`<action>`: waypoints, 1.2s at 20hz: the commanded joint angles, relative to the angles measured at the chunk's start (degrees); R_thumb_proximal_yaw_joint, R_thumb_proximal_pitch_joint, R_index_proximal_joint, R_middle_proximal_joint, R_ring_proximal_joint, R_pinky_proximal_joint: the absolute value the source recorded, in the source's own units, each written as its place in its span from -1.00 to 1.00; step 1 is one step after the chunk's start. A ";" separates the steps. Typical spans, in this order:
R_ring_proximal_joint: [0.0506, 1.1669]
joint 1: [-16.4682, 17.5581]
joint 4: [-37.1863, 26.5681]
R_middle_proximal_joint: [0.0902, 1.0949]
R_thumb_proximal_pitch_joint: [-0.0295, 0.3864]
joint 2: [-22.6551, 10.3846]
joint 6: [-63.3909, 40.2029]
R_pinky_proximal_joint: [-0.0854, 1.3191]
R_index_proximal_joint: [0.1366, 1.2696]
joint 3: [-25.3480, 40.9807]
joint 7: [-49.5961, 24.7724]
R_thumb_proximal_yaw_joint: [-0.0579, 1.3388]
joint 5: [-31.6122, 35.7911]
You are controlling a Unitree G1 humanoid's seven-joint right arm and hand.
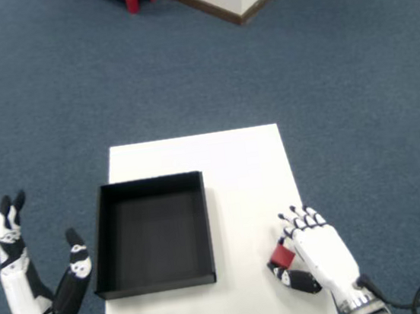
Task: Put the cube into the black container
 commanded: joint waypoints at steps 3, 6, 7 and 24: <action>-0.83 -4.81 1.24 -0.70 -0.16 0.56 -9.02 -0.81 0.71 2.11 -15.43 0.83 -2.67; -0.84 -4.41 1.92 -0.72 -0.16 0.78 -10.35 -0.83 0.70 3.78 -20.81 0.83 -4.66; -0.85 -4.40 2.13 -0.72 -0.16 0.90 -10.87 -0.84 0.70 4.23 -22.70 0.83 -5.21; -0.86 -9.92 31.74 -0.76 -0.22 9.23 -38.34 -0.86 0.71 23.92 -28.24 0.83 2.44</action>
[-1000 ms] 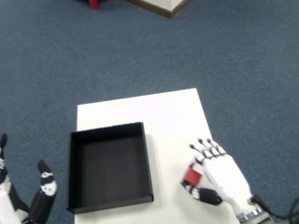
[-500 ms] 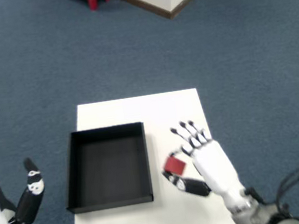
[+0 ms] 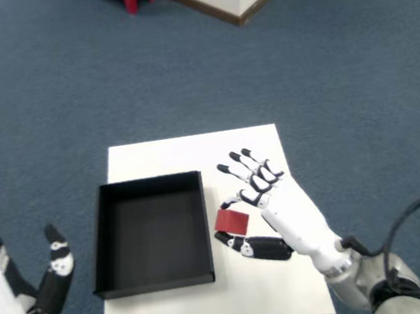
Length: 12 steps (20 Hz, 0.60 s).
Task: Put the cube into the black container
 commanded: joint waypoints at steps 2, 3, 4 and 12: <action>-0.86 -2.61 6.57 -0.75 -0.22 1.59 -2.62 -0.86 0.71 6.41 2.59 0.83 9.30; -0.86 -2.59 7.41 -0.75 -0.21 1.73 -2.87 -0.86 0.71 6.83 4.54 0.83 10.82; -0.86 -2.62 8.19 -0.75 -0.21 1.80 -3.16 -0.85 0.71 7.04 7.79 0.83 12.99; -0.86 -4.51 1.22 -0.76 -0.19 1.85 3.17 -0.87 0.71 7.49 23.74 0.84 23.01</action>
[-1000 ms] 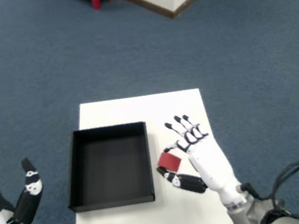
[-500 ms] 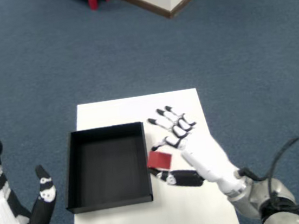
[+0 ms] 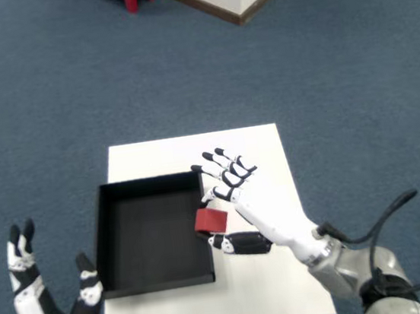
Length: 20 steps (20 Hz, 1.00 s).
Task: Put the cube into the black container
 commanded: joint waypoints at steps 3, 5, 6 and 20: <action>-0.86 -6.48 -4.78 -0.76 -0.17 0.84 2.53 -0.88 0.71 1.86 3.52 0.84 4.36; -0.86 -8.22 -7.80 -0.76 -0.16 0.84 2.77 -0.88 0.71 1.80 4.60 0.84 4.15; -0.85 -9.21 -9.87 -0.76 -0.15 0.81 3.28 -0.88 0.71 1.67 4.95 0.84 3.93; -0.83 -22.96 -40.20 -0.74 -0.12 -0.37 15.91 -0.88 0.70 -8.78 0.95 0.84 -8.04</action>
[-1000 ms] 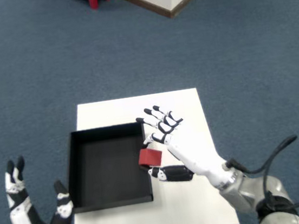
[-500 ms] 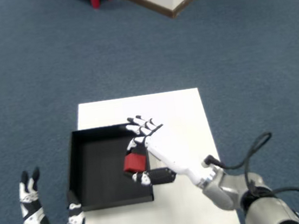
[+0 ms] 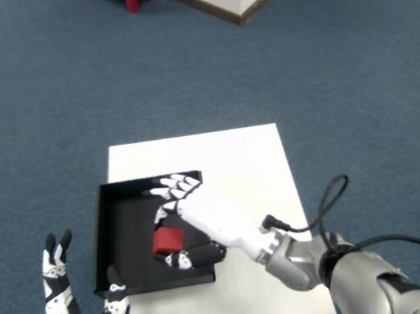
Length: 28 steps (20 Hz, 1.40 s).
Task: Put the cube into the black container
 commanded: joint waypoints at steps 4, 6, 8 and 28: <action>-0.81 -5.31 -20.77 -0.71 -0.11 -4.30 24.53 -0.88 0.69 -25.45 -1.24 0.84 -16.57; -0.80 -4.12 -26.48 -0.69 -0.10 -5.05 34.26 -0.88 0.69 -33.35 1.26 0.84 -22.75; -0.80 -2.18 -29.34 -0.68 -0.09 -5.37 40.91 -0.88 0.69 -38.94 4.19 0.84 -27.65; -0.78 6.48 -28.67 -0.73 -0.38 -4.20 47.64 -0.87 -0.43 -62.34 15.94 0.18 -46.36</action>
